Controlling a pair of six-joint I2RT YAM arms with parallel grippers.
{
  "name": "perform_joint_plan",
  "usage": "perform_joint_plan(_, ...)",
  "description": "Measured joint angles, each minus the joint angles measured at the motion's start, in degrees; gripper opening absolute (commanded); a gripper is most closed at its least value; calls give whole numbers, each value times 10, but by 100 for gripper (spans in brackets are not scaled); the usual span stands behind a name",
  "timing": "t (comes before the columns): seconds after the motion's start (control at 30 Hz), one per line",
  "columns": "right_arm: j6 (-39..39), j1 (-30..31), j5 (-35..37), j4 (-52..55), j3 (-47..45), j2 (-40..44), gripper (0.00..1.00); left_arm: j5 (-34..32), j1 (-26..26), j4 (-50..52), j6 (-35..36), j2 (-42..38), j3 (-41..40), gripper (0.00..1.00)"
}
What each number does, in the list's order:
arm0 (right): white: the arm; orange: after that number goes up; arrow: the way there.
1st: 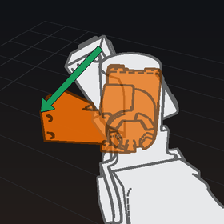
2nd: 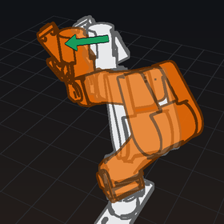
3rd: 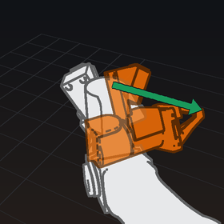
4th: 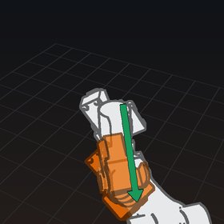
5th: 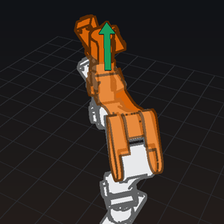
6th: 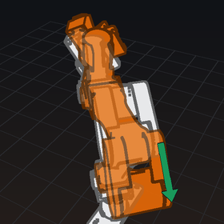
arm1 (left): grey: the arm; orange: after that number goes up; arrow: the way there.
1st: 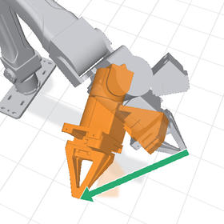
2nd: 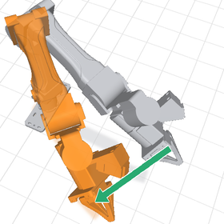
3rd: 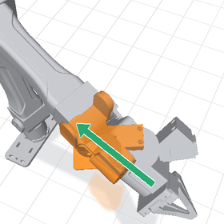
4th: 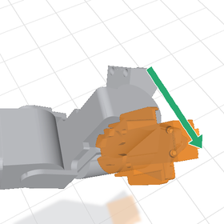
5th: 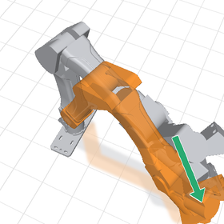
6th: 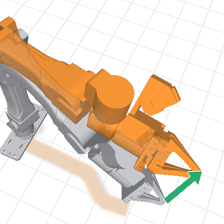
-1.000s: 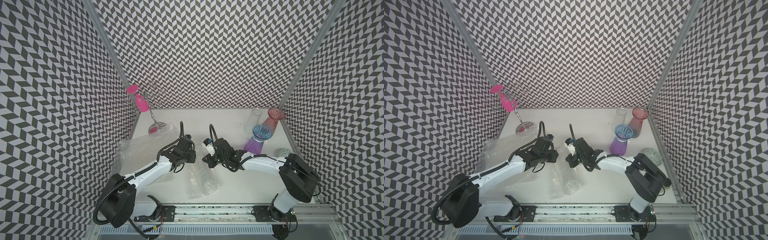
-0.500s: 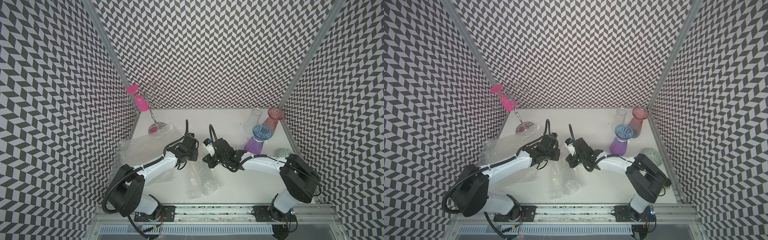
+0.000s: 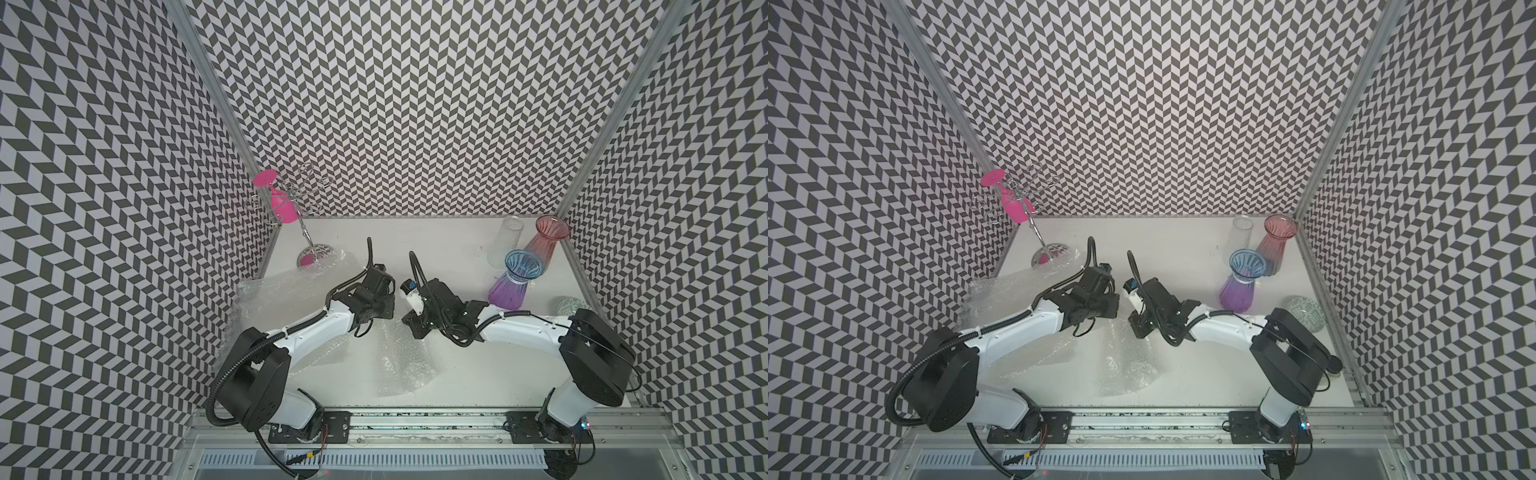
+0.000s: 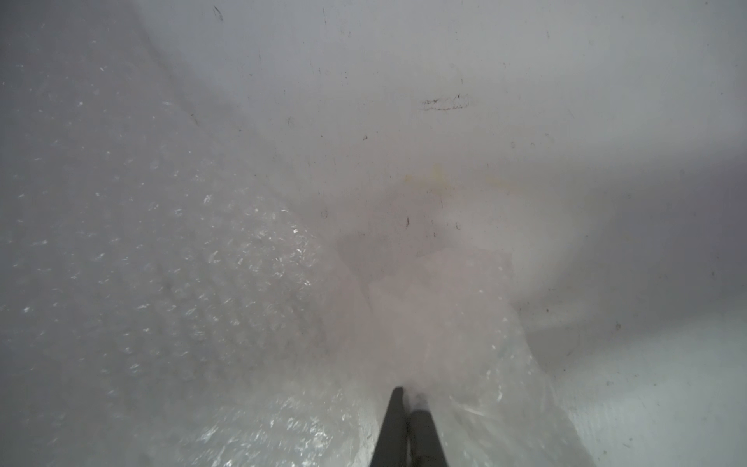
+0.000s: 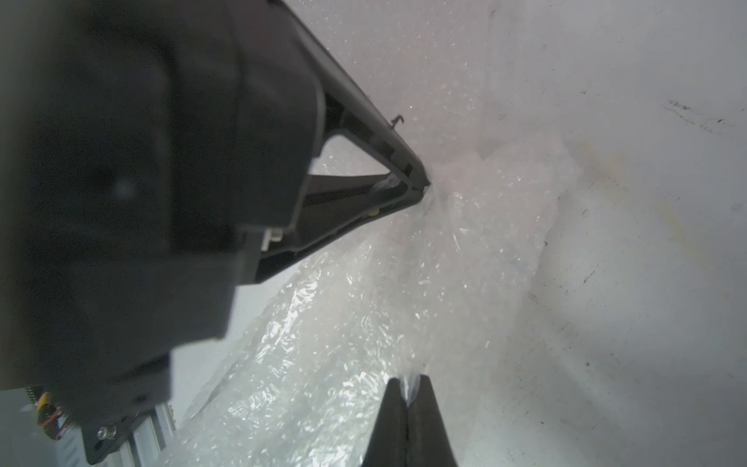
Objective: Unwrap the vase from the bubble wrap
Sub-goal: Unwrap the bubble wrap at the center of the board.
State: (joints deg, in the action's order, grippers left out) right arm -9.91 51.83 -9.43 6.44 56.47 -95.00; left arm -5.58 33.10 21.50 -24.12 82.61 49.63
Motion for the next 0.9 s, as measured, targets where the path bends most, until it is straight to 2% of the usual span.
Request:
perform_joint_plan(0.37, 18, 16, 62, 23, 12, -7, 0, 66, -37, -6, -30, -27, -9, 0)
perform_joint_plan(0.57, 25, 20, 77, 27, 12, -7, 0, 72, -42, -26, -38, -82, -51, 0)
perform_joint_plan(0.9, 23, 24, 110, 26, 1, 4, 0, 68, -45, -51, -40, -84, -67, 0)
